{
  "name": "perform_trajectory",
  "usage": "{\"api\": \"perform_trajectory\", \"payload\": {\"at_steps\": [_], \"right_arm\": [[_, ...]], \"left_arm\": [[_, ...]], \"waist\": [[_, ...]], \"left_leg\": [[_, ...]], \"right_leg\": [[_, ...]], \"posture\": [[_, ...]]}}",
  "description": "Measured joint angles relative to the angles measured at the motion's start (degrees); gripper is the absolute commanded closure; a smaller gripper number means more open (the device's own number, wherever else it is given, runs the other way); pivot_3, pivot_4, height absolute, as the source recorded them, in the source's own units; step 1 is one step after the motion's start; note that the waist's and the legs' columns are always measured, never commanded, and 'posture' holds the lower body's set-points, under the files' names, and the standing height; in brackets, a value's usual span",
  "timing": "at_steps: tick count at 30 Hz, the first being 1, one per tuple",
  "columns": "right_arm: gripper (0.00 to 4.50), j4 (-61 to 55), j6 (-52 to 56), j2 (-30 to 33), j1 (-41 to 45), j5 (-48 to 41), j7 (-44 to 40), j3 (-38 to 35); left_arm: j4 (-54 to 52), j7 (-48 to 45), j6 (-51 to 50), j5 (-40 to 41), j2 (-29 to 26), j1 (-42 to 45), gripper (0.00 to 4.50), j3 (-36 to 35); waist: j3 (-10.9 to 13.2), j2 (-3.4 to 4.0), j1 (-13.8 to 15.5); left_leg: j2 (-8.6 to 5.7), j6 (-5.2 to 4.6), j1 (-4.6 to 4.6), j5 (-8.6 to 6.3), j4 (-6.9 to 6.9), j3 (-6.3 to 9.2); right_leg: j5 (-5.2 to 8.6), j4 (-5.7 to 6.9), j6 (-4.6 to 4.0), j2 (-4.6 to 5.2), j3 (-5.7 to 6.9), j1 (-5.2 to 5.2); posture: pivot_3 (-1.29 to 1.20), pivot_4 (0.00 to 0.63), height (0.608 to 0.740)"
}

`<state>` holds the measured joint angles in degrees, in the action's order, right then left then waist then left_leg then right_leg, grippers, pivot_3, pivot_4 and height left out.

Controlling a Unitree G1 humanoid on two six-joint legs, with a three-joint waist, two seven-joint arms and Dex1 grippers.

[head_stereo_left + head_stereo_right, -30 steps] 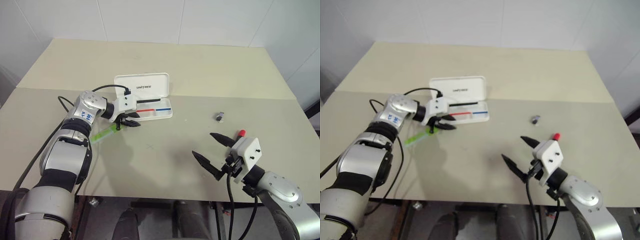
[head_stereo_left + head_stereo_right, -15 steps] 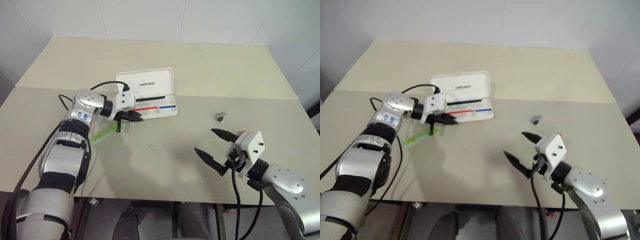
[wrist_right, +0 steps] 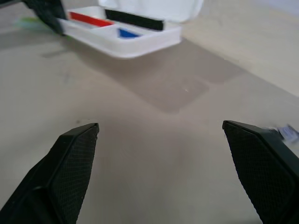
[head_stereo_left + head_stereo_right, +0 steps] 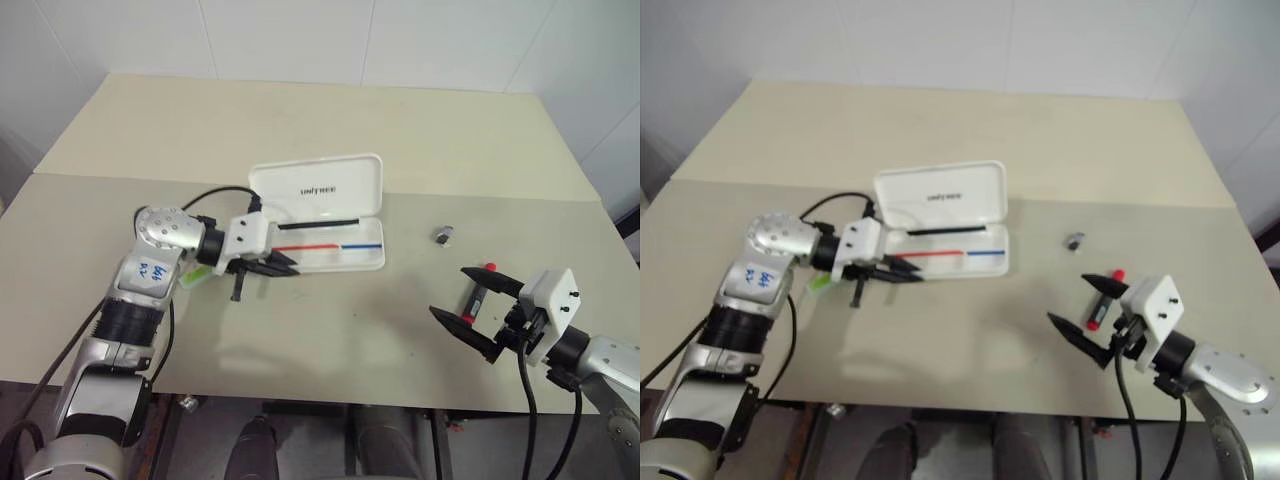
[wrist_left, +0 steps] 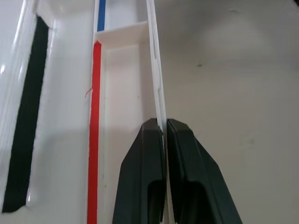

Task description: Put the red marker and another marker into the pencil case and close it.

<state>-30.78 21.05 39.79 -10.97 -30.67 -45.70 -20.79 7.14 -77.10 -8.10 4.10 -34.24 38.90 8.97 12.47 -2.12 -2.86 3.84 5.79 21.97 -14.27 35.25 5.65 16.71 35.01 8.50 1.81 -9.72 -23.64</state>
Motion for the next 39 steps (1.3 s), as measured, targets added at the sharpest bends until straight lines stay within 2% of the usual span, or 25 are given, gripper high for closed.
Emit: {"api": "perform_trajectory", "payload": {"at_steps": [9,20,27,33,34,39], "right_arm": [[0.0,2.3,-0.9,0.5,1.0,0.1,-1.1,-0.6],[0.0,2.8,-0.9,0.4,1.5,1.1,0.2,0.2],[0.0,2.8,-0.9,0.2,1.4,1.3,0.6,0.2],[0.0,3.5,-0.8,-0.6,1.9,2.2,3.7,0.2],[0.0,3.9,-0.7,-1.1,2.1,2.5,4.5,0.2],[0.0,6.2,0.6,-3.6,3.3,4.4,9.9,0.2]], "left_arm": [[-13.6,5.3,-10.8,-1.3,-1.9,-5.7,4.45,5.4],[-15.7,11.6,-11.9,-4.2,-0.1,-7.8,4.45,11.1],[-15.7,13.6,-13.1,-4.6,-0.1,-7.8,2.34,11.6],[-20.1,13.3,-18.2,-0.7,0.6,-8.5,0.24,11.3],[-21.0,13.1,-18.9,0.4,0.7,-8.5,0.05,11.3],[-23.5,13.0,-20.1,5.0,1.6,-8.9,0.05,10.0]], "waist": [[0.0,-0.01,-0.3],[0.0,-0.01,-0.3],[0.0,-0.01,-0.3],[0.0,0.0,-0.3],[0.0,-0.01,-0.3],[0.0,0.0,-0.3]], "left_leg": [[0.0,0.01,0.02,0.01,0.27,-0.04],[0.0,0.01,0.04,0.01,0.34,-0.04],[0.0,0.01,0.07,0.0,0.36,-0.04],[0.0,0.01,0.13,-0.01,0.32,-0.04],[0.0,0.01,0.12,-0.01,0.31,-0.04],[0.0,0.0,0.11,-0.01,0.35,-0.04]], "right_leg": [[-0.01,-0.12,-0.11,0.0,-0.04,0.07],[-0.05,-0.15,-0.12,0.0,-0.04,0.07],[-0.08,-0.22,-0.13,0.0,-0.04,0.07],[-0.07,-0.31,-0.12,0.0,-0.05,0.06],[-0.07,-0.31,-0.12,0.0,-0.04,0.06],[-0.09,-0.31,-0.12,0.0,-0.05,0.06]], "posture": [[0.0,0.15,0.74],[0.0,0.15,0.74],[0.0,0.15,0.74],[0.0,0.15,0.74],[0.0,0.15,0.74],[0.0,0.15,0.74]]}}
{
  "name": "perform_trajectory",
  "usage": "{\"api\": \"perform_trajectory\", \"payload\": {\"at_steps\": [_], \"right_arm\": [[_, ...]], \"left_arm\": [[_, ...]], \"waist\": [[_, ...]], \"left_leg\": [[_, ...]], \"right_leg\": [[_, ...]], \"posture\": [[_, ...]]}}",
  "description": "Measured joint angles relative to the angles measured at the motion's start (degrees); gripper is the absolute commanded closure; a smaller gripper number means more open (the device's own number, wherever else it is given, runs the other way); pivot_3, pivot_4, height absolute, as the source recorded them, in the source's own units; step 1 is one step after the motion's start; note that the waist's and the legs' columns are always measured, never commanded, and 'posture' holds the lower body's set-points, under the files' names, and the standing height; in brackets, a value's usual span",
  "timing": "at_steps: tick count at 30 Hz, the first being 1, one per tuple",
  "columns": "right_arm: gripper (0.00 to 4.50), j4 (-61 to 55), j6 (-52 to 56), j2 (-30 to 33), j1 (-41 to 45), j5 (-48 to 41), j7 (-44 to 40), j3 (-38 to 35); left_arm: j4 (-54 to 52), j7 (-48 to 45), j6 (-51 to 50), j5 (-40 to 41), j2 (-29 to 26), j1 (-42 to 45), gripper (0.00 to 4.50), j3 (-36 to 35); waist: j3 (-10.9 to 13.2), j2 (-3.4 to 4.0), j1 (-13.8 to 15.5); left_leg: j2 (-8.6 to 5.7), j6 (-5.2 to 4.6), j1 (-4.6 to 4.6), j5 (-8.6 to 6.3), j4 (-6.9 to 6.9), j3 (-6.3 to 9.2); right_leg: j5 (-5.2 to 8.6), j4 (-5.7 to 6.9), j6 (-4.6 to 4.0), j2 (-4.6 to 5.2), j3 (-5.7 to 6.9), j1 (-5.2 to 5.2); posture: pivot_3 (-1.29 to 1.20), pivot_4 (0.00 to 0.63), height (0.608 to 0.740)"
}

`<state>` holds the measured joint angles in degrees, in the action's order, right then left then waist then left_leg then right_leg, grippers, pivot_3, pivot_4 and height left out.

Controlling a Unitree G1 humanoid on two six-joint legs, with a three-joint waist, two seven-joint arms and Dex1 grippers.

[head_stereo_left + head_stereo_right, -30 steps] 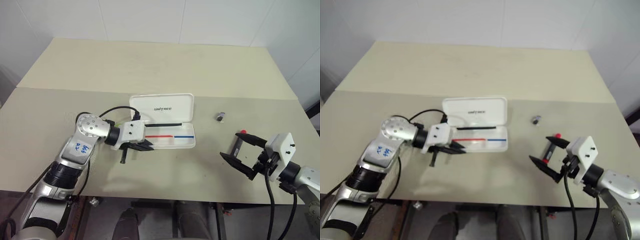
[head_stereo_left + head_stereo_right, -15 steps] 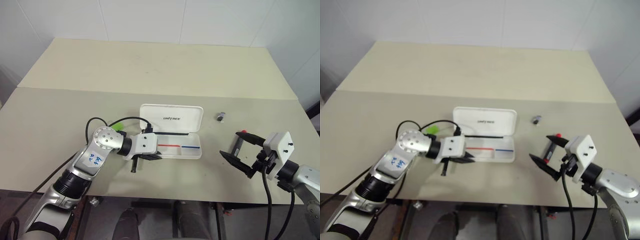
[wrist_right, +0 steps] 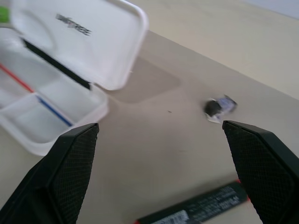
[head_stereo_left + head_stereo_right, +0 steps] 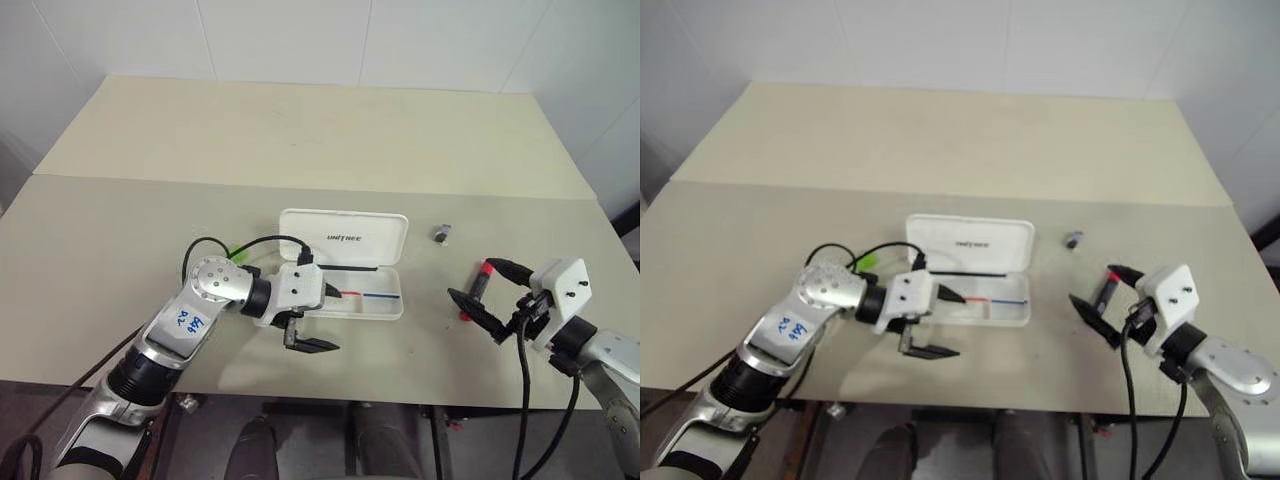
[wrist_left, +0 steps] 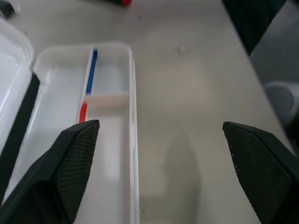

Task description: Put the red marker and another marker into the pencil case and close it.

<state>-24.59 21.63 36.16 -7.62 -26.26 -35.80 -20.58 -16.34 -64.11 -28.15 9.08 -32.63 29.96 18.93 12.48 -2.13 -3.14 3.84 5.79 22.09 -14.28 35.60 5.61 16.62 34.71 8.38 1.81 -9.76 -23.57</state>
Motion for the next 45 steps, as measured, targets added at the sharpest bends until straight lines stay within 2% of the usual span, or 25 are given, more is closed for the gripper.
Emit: {"api": "perform_trajectory", "payload": {"at_steps": [7,12,19,25,28,33,38,45], "right_arm": [[0.0,1.5,3.0,-4.6,1.0,2.2,7.2,0.3],[0.0,3.1,4.8,-7.4,2.3,3.7,11.1,1.1],[0.0,5.3,8.5,-8.8,4.0,4.2,14.6,1.8],[0.0,6.9,13.7,-8.8,6.3,4.9,16.6,2.7],[0.59,6.9,16.5,-8.8,7.9,4.8,17.4,3.0],[2.3,6.9,18.7,-8.9,9.5,4.8,18.1,3.3],[3.78,7.1,18.6,-8.9,10.6,4.9,18.4,3.5],[3.86,6.7,17.2,-5.3,9.2,4.8,15.2,3.7]], "left_arm": [[-0.7,-0.7,-0.1,5.3,0.0,0.2,0.05,-3.2],[2.9,-4.4,5.1,9.1,0.0,1.4,0.05,-7.3],[10.4,-12.0,11.8,15.2,-1.2,3.7,0.05,-13.0],[14.8,-14.3,14.7,15.1,-4.2,4.1,0.05,-13.9],[16.0,-14.2,15.8,14.7,-5.0,4.7,0.0,-14.2],[16.5,-13.7,16.3,14.4,-5.4,5.0,0.0,-14.3],[16.5,-13.4,16.3,14.4,-5.7,5.0,0.0,-14.3],[19.3,-16.0,16.3,14.7,-6.9,5.0,0.0,-14.6]], "waist": [[0.0,0.01,0.0],[0.0,0.02,-0.1],[0.0,0.04,-0.1],[0.0,0.05,-0.1],[0.0,0.04,-0.2],[0.0,0.02,-0.1],[-0.1,-0.08,0.1],[0.0,0.01,0.0]], "left_leg": [[0.0,0.0,0.0,0.0,-0.02,0.0],[0.0,0.0,0.0,0.0,-0.02,-0.01],[0.0,0.0,0.01,0.0,-0.09,-0.01],[0.0,0.0,0.01,0.0,-0.14,-0.01],[0.0,0.0,0.0,0.0,-0.1,-0.01],[0.0,0.01,0.01,0.01,-0.03,0.0],[0.0,0.01,0.08,0.01,-0.01,-0.01],[0.01,0.01,0.1,0.01,-0.31,-0.01]], "right_leg": [[0.0,-0.02,0.0,0.0,0.0,-0.01],[-0.01,-0.04,-0.01,0.0,0.0,-0.01],[-0.01,-0.09,-0.01,0.0,0.0,-0.02],[-0.01,-0.11,-0.01,0.0,0.0,-0.02],[-0.03,-0.11,0.0,0.0,0.0,0.0],[-0.13,-0.19,-0.04,0.0,0.0,0.05],[-0.21,-0.45,-0.13,0.01,0.0,0.12],[-0.17,-0.49,-0.01,0.01,0.0,0.0]], "posture": [[0.0,0.15,0.74],[0.0,0.15,0.74],[0.0,0.15,0.74],[0.0,0.15,0.74],[0.0,0.15,0.74],[0.0,0.15,0.74],[0.0,0.15,0.74],[0.0,0.15,0.74]]}}
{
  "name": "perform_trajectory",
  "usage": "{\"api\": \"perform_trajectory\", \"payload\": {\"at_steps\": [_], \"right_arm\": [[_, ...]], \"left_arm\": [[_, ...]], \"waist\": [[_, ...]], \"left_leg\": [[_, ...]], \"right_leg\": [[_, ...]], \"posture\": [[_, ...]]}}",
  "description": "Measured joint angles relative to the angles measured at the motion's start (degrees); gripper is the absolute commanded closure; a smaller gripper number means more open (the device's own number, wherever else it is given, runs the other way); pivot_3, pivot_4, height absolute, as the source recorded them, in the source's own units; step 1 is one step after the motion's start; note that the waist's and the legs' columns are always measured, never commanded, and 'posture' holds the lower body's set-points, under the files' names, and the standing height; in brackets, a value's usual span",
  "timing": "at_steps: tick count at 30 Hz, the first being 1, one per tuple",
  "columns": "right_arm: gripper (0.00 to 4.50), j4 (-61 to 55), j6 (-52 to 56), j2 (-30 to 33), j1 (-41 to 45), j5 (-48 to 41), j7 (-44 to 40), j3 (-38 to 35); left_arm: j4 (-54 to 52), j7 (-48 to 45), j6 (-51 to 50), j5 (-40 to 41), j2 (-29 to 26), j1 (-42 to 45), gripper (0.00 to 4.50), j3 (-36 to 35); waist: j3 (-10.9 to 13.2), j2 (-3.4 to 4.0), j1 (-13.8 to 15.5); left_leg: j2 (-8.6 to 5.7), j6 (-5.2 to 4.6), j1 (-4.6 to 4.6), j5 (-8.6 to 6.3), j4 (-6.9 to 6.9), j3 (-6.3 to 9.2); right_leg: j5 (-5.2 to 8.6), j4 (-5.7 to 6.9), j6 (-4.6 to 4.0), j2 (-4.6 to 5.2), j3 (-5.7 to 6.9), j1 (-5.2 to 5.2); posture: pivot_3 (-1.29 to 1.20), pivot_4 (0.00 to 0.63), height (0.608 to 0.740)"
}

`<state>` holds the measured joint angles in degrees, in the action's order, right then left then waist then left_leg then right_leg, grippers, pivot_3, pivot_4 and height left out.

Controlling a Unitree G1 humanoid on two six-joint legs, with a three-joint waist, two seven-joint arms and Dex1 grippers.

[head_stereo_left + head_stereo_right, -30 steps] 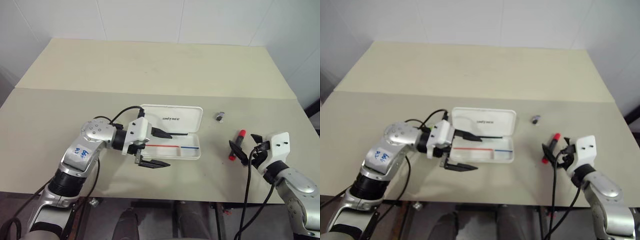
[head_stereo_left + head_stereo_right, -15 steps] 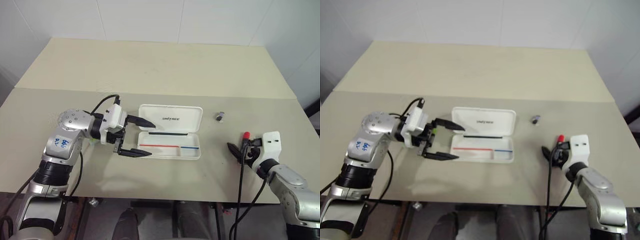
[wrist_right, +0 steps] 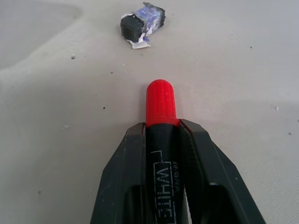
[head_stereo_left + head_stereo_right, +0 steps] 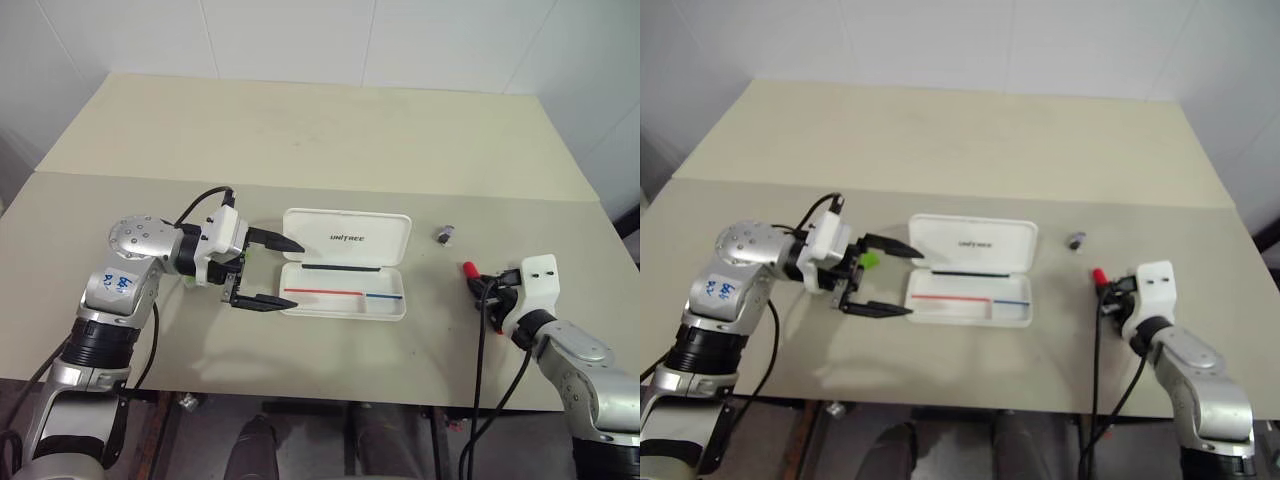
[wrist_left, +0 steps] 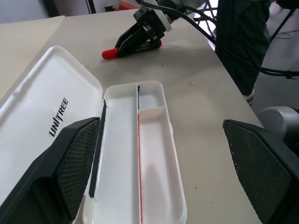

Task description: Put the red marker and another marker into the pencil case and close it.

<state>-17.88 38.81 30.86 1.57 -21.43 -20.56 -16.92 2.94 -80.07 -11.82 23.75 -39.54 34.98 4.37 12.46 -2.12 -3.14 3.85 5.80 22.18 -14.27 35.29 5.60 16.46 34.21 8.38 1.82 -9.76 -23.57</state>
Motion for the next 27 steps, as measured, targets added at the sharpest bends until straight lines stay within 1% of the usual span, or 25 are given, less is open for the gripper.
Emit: {"api": "perform_trajectory", "payload": {"at_steps": [5,8,13,17,19,21,24,27], "right_arm": [[3.86,-3.9,-0.1,4.2,0.2,-1.3,-4.7,-0.3],[3.86,-7.9,0.0,7.1,2.1,-3.0,-8.0,0.0],[3.86,-13.4,1.2,12.0,5.3,-5.3,-13.6,3.8],[3.86,-14.8,1.3,14.8,10.3,-5.4,-18.1,10.7],[3.86,-14.4,0.9,14.8,16.2,-4.0,-20.0,16.4],[3.86,-13.4,-0.4,13.6,21.6,-2.4,-21.3,21.1],[3.86,-9.5,-3.4,11.2,29.2,2.3,-23.5,29.2],[3.86,-5.2,-6.7,9.1,33.2,6.6,-26.3,35.7]], "left_arm": [[3.2,-1.8,1.0,0.0,-0.7,0.0,0.0,-0.5],[5.2,-2.8,2.2,0.0,-1.4,0.1,0.0,-1.1],[6.7,-4.6,2.5,0.0,-2.2,0.0,0.0,-1.7],[7.1,-5.3,2.6,0.1,-3.7,-0.5,0.0,-2.8],[8.6,-5.6,3.1,0.0,-4.7,-0.9,0.0,-3.8],[9.4,-5.5,3.9,-0.5,-5.7,-1.9,0.0,-4.1],[9.3,-4.8,4.3,-0.8,-6.0,-2.9,0.0,-4.7],[8.0,-3.6,4.1,-0.6,-6.1,-4.9,0.0,-5.8]], "waist": [[0.1,0.12,-0.3],[0.1,0.14,-0.4],[0.1,0.14,-0.1],[0.1,0.14,-0.1],[0.1,0.15,-0.5],[0.1,0.16,-0.8],[0.1,0.16,-0.9],[0.1,0.16,-0.8]], "left_leg": [[0.01,-0.01,-0.01,0.0,-0.14,-0.02],[0.01,-0.02,-0.02,-0.01,-0.14,-0.02],[0.01,-0.02,0.0,-0.01,-0.13,-0.02],[0.01,-0.02,0.0,-0.01,-0.13,-0.03],[0.03,-0.01,-0.03,-0.01,-0.13,-0.08],[0.06,-0.02,-0.02,-0.01,-0.14,-0.08],[0.06,-0.01,0.02,-0.01,-0.14,-0.09],[0.06,-0.01,0.08,-0.01,-0.18,-0.07]], "right_leg": [[0.06,0.17,0.02,0.0,0.01,-0.14],[0.09,0.23,0.02,0.0,0.01,-0.17],[0.1,0.19,0.01,0.0,0.01,-0.15],[0.11,0.18,0.0,0.0,0.01,-0.16],[0.11,0.2,-0.01,0.0,0.01,-0.2],[0.12,0.23,-0.03,0.0,0.02,-0.23],[0.12,0.23,-0.04,0.0,0.03,-0.27],[0.12,0.36,-0.01,0.0,0.04,-0.33]], "posture": [[0.0,0.15,0.74],[0.0,0.15,0.74],[0.0,0.15,0.74],[0.0,0.15,0.74],[0.0,0.15,0.74],[0.0,0.15,0.74],[0.0,0.15,0.74],[0.0,0.15,0.74]]}}
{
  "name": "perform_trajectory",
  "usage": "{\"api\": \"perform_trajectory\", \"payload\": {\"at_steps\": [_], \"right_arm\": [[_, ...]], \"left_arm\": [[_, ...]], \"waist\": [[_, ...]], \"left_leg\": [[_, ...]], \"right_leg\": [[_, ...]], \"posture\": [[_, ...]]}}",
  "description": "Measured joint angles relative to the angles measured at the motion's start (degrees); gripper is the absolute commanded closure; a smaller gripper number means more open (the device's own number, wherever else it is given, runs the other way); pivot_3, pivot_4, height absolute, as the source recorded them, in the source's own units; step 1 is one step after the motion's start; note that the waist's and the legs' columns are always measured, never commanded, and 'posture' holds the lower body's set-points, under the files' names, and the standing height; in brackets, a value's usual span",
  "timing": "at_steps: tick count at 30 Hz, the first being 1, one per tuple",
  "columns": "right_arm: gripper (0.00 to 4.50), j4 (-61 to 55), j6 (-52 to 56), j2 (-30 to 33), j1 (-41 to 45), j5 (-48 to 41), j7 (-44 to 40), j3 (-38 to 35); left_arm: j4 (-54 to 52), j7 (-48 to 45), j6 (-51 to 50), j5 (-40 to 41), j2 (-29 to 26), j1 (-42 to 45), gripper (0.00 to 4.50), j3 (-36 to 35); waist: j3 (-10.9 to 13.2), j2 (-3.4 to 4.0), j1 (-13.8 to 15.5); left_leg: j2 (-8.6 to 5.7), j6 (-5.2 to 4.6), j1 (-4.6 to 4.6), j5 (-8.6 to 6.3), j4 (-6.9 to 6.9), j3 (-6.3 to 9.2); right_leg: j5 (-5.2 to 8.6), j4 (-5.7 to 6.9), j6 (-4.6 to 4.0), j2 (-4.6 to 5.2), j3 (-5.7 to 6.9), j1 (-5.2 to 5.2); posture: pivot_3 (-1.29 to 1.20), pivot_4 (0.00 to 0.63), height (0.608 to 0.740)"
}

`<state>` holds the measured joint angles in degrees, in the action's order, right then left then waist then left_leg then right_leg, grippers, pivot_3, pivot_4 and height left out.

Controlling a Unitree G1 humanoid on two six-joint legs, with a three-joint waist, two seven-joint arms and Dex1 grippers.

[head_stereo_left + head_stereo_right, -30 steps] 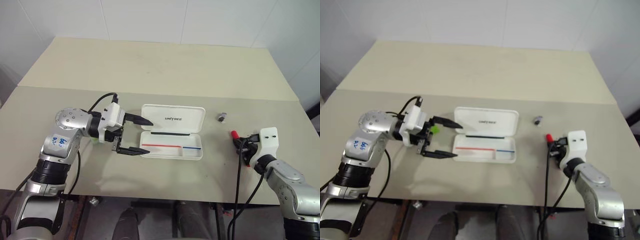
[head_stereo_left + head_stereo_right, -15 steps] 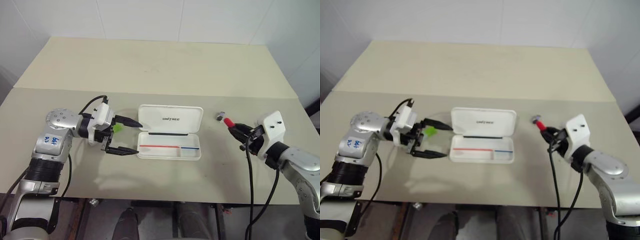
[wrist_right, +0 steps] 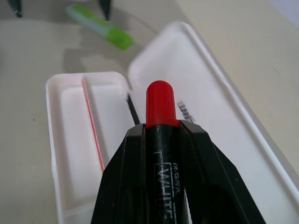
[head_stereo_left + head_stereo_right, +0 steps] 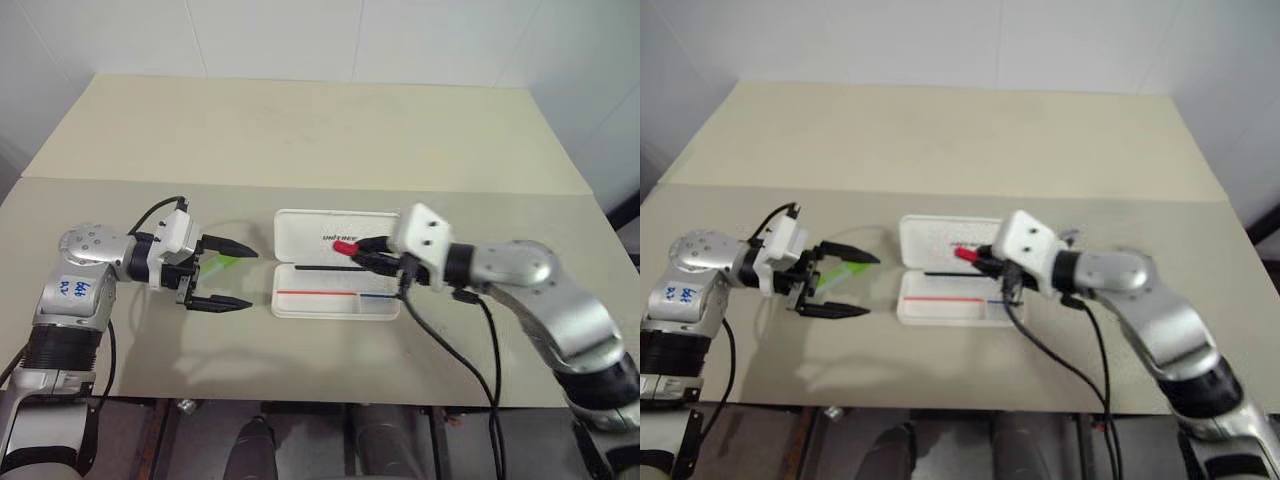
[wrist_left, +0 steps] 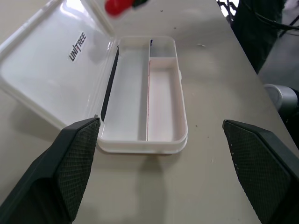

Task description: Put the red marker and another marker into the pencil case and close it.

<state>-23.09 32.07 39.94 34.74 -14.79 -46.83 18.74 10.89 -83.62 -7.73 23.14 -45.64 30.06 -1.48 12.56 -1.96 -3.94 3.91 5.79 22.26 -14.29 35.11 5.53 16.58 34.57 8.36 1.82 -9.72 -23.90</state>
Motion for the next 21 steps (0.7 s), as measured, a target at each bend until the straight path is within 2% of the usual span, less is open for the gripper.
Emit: {"api": "perform_trajectory", "payload": {"at_steps": [5,13,21], "right_arm": [[3.86,4.3,-3.6,-3.5,2.3,3.9,-2.7,4.7],[3.86,11.5,-10.2,-5.1,3.0,10.9,-5.2,7.8],[1.12,12.0,-11.9,-6.5,3.2,11.9,-7.1,6.9]], "left_arm": [[-3.6,2.2,-1.2,0.2,-0.1,-3.5,0.0,-0.8],[-6.5,4.7,-2.4,0.4,-0.6,-6.0,0.0,-2.3],[-7.9,5.4,-3.1,0.5,-0.6,-6.0,0.0,-2.4]], "waist": [[0.0,-0.01,0.5],[0.0,-0.01,0.5],[0.0,-0.01,0.5]], "left_leg": [[0.0,-0.02,0.13,-0.07,-0.05,0.0],[0.0,-0.03,0.12,-0.07,0.0,-0.01],[0.0,-0.02,0.11,-0.07,0.01,-0.01]], "right_leg": [[-0.14,0.53,0.65,0.0,0.04,-0.39],[0.06,0.95,0.42,-0.01,0.08,-0.6],[0.03,0.97,0.48,-0.01,0.08,-0.6]], "posture": [[0.0,0.15,0.74],[0.0,0.15,0.74],[0.0,0.15,0.74]]}}
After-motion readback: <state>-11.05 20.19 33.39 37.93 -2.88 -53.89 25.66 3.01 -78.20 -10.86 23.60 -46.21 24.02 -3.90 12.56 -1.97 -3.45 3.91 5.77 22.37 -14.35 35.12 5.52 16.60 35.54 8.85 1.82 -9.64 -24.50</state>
